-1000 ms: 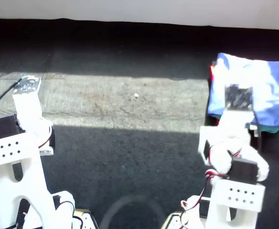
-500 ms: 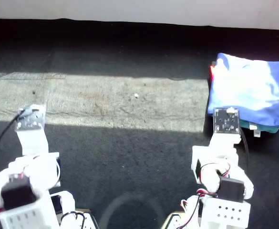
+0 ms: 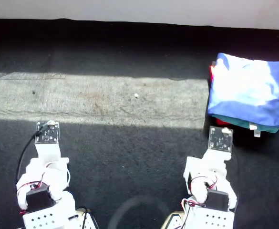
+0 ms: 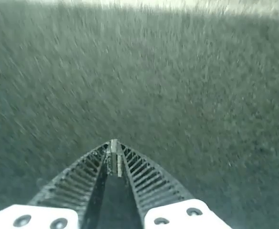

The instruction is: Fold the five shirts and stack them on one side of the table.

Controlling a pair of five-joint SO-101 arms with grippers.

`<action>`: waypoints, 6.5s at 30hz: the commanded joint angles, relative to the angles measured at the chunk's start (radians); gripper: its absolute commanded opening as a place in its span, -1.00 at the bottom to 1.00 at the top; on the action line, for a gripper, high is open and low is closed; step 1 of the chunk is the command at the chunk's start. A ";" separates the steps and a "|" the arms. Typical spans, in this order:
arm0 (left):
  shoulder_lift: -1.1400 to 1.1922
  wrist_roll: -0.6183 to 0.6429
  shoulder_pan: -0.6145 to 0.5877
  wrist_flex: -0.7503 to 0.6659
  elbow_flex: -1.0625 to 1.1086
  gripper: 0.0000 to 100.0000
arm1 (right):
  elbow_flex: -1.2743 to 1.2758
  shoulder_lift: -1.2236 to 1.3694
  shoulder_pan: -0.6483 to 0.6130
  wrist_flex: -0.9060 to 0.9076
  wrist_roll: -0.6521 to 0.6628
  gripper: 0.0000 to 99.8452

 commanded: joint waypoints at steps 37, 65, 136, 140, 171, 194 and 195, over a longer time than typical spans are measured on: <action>-0.010 0.227 0.374 -0.008 0.137 -0.98 | 0.134 -0.001 -0.088 0.051 -0.086 -0.98; -0.010 0.226 0.374 -0.008 0.137 -0.98 | 0.134 -0.001 -0.088 0.051 -0.086 -0.98; -0.010 0.226 0.374 -0.008 0.137 -0.98 | 0.134 -0.001 -0.088 0.051 -0.086 -0.98; -0.010 0.226 0.374 -0.008 0.137 -0.98 | 0.134 -0.001 -0.088 0.051 -0.086 -0.98; -0.010 0.226 0.374 -0.008 0.137 -0.98 | 0.134 -0.001 -0.088 0.051 -0.086 -0.98; -0.010 0.226 0.374 -0.008 0.137 -0.98 | 0.134 -0.001 -0.088 0.051 -0.086 -0.98; -0.010 0.226 0.374 -0.008 0.137 -0.98 | 0.134 -0.001 -0.088 0.051 -0.086 -0.98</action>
